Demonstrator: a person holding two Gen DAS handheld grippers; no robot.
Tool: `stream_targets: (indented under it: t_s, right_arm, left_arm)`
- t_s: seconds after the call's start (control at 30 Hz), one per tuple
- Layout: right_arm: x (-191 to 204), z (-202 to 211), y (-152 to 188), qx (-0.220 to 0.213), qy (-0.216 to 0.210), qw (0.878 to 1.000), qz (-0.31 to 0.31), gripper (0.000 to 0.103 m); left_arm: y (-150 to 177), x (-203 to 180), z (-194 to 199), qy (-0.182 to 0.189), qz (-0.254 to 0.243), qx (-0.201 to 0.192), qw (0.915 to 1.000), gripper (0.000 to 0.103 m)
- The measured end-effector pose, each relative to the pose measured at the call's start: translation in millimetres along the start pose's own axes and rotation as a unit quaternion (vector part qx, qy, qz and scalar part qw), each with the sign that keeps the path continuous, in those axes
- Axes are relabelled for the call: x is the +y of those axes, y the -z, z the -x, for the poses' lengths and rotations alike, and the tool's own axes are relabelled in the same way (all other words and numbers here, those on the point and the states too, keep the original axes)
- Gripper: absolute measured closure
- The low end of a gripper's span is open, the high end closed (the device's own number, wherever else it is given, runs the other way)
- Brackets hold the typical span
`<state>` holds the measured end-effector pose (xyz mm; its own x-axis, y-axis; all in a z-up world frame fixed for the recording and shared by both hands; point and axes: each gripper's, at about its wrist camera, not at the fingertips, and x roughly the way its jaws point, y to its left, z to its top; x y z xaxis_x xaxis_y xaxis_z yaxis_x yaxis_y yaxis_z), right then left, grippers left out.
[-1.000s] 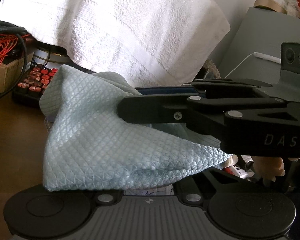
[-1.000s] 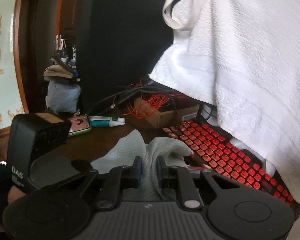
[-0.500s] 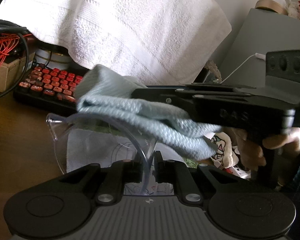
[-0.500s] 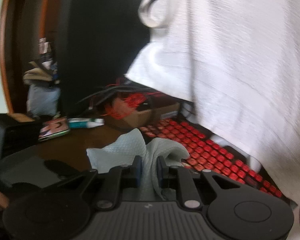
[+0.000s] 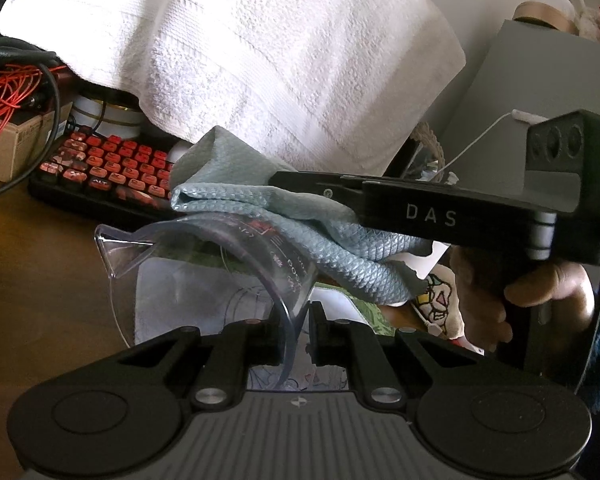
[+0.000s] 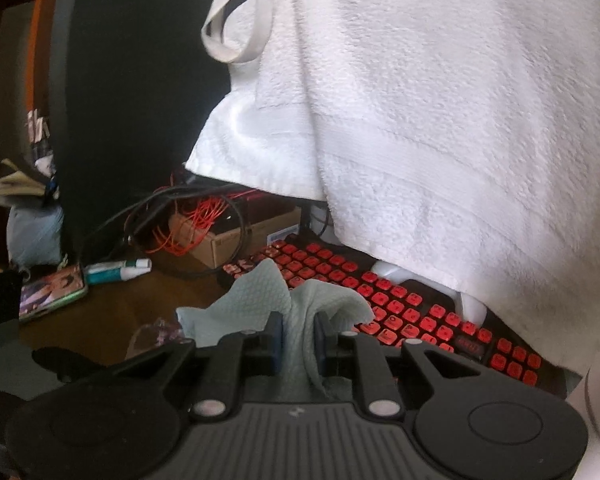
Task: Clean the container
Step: 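Keep wiping the jug with the cloth in the right gripper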
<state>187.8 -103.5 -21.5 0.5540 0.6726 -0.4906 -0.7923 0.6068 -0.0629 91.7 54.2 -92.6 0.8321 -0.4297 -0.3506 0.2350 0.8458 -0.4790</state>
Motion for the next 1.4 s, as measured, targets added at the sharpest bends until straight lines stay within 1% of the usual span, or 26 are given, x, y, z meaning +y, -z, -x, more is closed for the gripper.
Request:
stream_targets:
  t_s: [0.07, 0.17, 0.33, 0.4, 0.57, 0.67, 0.8, 0.97, 1.03, 1.1, 1.23, 1.4]
  right_arm:
    - [4.2, 1.2, 2.4, -0.007, 0.007, 1.000, -0.005, 0.088]
    - [9.2, 4.9, 6.3, -0.018, 0.001, 1.000, -0.017, 0.087]
    - [15.2, 11.4, 13.4, -0.037, -0.032, 0.998, -0.045, 0.087]
    - [20.5, 13.9, 15.5, -0.041, -0.051, 0.997, -0.044, 0.087]
    - [38.5, 19.2, 16.6, -0.045, -0.075, 0.996, -0.007, 0.087]
    - [44.1, 20.0, 13.1, -0.038, -0.089, 0.995, 0.022, 0.087]
    - [40.1, 16.8, 5.9, -0.022, -0.109, 0.993, 0.043, 0.087]
    - [32.5, 13.7, -7.0, 0.015, -0.133, 0.990, 0.042, 0.085]
    - [32.1, 11.9, -12.8, 0.033, -0.133, 0.989, 0.046, 0.084]
    - [31.8, 10.1, -18.7, 0.052, -0.133, 0.988, 0.050, 0.081]
    - [36.2, 2.7, -35.2, 0.106, -0.127, 0.984, 0.061, 0.076]
    - [39.6, -9.6, -55.9, 0.179, -0.127, 0.974, 0.062, 0.073]
  left_arm:
    - [-0.1, 0.0, -0.3, 0.000, 0.000, 0.001, 1.0000, 0.092]
    - [-0.1, 0.0, -0.6, 0.001, -0.001, 0.003, 1.0000, 0.092]
    - [-0.1, 0.1, -0.9, 0.002, -0.001, 0.006, 1.0000, 0.092]
    - [-0.2, 0.2, -1.0, 0.002, -0.001, 0.007, 1.0000, 0.092]
    - [-0.4, 0.5, -0.9, 0.001, 0.000, 0.008, 1.0000, 0.092]
    - [-0.3, 0.2, -0.7, 0.001, -0.001, 0.008, 1.0000, 0.092]
    - [-0.1, -0.1, -0.6, 0.000, -0.001, 0.008, 1.0000, 0.091]
    - [-0.4, 0.1, -0.7, 0.001, -0.001, 0.010, 0.9999, 0.091]
    - [-0.5, 0.2, -0.9, 0.001, 0.000, 0.011, 0.9999, 0.091]
    - [-0.5, 0.4, -1.0, 0.001, 0.000, 0.012, 0.9999, 0.090]
    - [-0.2, 0.6, -1.4, 0.001, 0.000, 0.014, 0.9999, 0.090]
    - [0.1, 0.8, -1.2, 0.001, 0.001, 0.013, 0.9999, 0.090]
